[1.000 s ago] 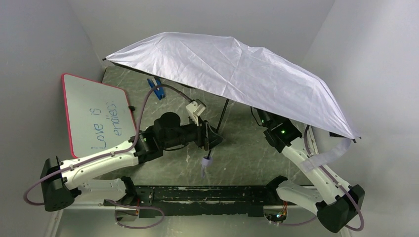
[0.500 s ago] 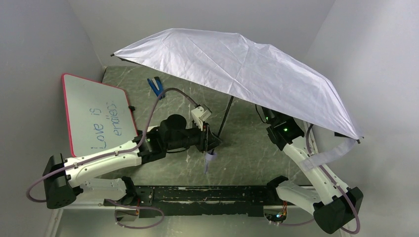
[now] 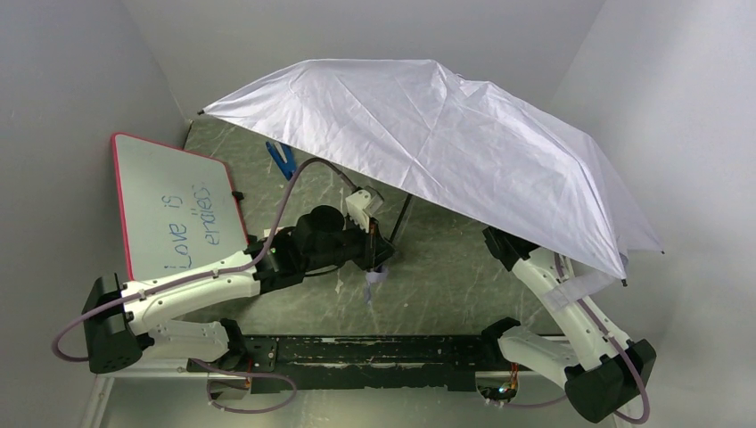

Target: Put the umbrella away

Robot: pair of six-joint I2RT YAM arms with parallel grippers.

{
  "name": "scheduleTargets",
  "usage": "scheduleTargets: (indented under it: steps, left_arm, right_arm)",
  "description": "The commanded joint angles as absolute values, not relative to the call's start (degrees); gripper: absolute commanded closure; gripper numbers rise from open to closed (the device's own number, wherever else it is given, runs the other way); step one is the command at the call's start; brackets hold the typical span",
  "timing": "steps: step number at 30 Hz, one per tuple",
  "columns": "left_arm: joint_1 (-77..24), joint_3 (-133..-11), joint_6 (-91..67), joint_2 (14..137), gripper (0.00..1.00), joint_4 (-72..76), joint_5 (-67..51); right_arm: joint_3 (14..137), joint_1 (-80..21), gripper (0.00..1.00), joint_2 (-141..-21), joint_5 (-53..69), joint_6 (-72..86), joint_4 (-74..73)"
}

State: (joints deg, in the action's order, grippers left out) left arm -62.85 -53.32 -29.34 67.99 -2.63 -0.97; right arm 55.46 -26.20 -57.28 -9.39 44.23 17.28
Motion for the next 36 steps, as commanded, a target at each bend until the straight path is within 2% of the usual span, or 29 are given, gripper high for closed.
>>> scheduleTargets:
  steps: [1, 4, 8, 11, 23, 24, 27, 30, 33, 35, 36]
  left_arm:
    - [-63.1, -57.0, -29.3, 68.3, 0.95, -0.4, 4.7]
    - [-63.0, -60.0, -28.1, 71.3, 0.95, 2.1, 6.9]
    - [-62.5, -63.9, -26.7, 73.9, 0.95, 5.0, 10.7]
    - [-61.5, -66.3, -25.6, 75.0, 0.95, 4.9, 11.7]
    - [-61.1, -65.1, -25.3, 74.6, 0.95, 3.5, 8.8]
    - [-61.1, -65.2, -25.1, 74.4, 0.93, 2.8, 8.3]
    - [-61.1, -65.1, -24.7, 73.8, 0.67, 0.5, 6.4]
    - [-61.1, -65.0, -24.6, 73.0, 0.46, -2.0, 4.1]
    - [-61.3, -65.8, -24.3, 72.2, 0.33, -4.9, 2.5]
    - [-61.3, -66.6, -24.0, 71.5, 0.18, -6.8, 1.8]
    - [-61.3, -67.0, -23.8, 71.1, 0.16, -7.6, 1.6]
  right_arm:
    - [56.5, -25.8, 1.00, -56.5, -6.8, 43.3, 18.0]
    - [50.0, -28.7, 1.00, -56.6, -1.3, 48.2, 21.2]
    - [40.3, -40.2, 1.00, -54.4, -7.3, 49.5, 20.4]
    - [36.2, -41.8, 1.00, -51.1, -9.0, 51.7, 19.2]
    - [38.6, -41.7, 1.00, -47.1, -16.0, 55.0, 12.4]
    - [39.5, -41.8, 1.00, -47.1, -16.8, 55.7, 12.1]
    - [41.8, -41.8, 1.00, -47.4, -19.3, 57.6, 12.5]
    - [45.0, -41.8, 1.00, -48.2, -21.8, 60.3, 12.7]
    - [48.8, -41.8, 1.00, -49.7, -22.3, 62.2, 12.1]
    - [51.5, -41.8, 1.00, -50.9, -22.3, 62.8, 10.9]
    - [52.8, -41.8, 1.00, -51.5, -22.1, 63.2, 10.3]
